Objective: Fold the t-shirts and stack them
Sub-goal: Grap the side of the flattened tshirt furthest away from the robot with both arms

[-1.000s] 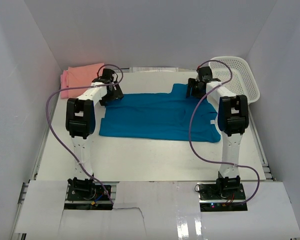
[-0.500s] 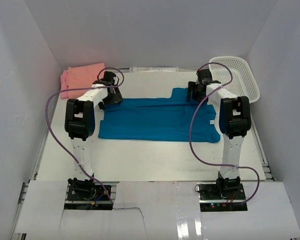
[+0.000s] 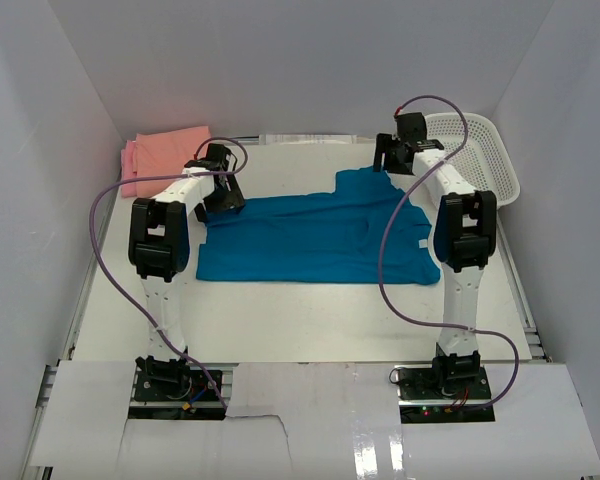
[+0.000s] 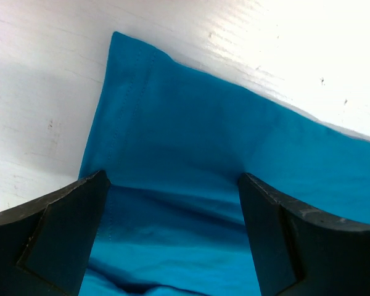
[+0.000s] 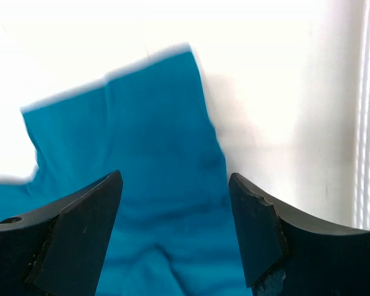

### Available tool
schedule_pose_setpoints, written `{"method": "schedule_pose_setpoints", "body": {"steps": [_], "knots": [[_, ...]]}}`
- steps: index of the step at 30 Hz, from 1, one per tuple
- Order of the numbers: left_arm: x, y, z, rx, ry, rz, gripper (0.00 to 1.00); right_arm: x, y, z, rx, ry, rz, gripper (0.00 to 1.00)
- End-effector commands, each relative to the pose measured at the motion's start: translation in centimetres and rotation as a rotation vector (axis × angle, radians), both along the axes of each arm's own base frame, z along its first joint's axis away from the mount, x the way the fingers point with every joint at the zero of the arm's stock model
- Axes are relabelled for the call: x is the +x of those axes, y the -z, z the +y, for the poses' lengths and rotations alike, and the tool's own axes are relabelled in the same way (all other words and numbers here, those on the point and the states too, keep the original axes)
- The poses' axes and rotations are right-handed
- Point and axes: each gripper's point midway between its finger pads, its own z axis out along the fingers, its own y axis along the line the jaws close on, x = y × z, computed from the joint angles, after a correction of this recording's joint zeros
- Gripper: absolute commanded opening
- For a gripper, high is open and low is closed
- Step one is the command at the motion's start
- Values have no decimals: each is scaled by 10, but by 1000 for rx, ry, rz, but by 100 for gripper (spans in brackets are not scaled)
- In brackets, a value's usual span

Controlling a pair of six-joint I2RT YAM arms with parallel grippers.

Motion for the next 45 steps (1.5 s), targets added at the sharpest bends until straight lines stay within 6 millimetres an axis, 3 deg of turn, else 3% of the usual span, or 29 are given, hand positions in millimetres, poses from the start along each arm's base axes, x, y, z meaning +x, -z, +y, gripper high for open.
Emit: {"method": "schedule_pose_setpoints", "body": {"steps": [1,2,5,7,14,23,31,45], "knots": [[0,-13,-9,-34,21,1,98,46,-15,9,16,-46,-132,76],[-1,-12,-8,-37,19,6,98,51,2,12,23,-58,-116,76],[-1,-10,-8,-37,19,9,98,69,9,17,45,-65,-176,76],[0,-13,-7,-26,22,1,98,81,2,19,51,-65,-226,78],[3,-16,-10,-39,35,-5,98,103,19,20,24,-82,-239,77],[3,-16,-11,-45,40,-5,98,103,35,16,1,-59,-223,61],[3,-15,-12,-48,42,-3,98,94,32,9,-23,-40,-206,62],[3,-12,-11,-42,40,3,98,92,35,3,-54,-23,-154,48]]}}
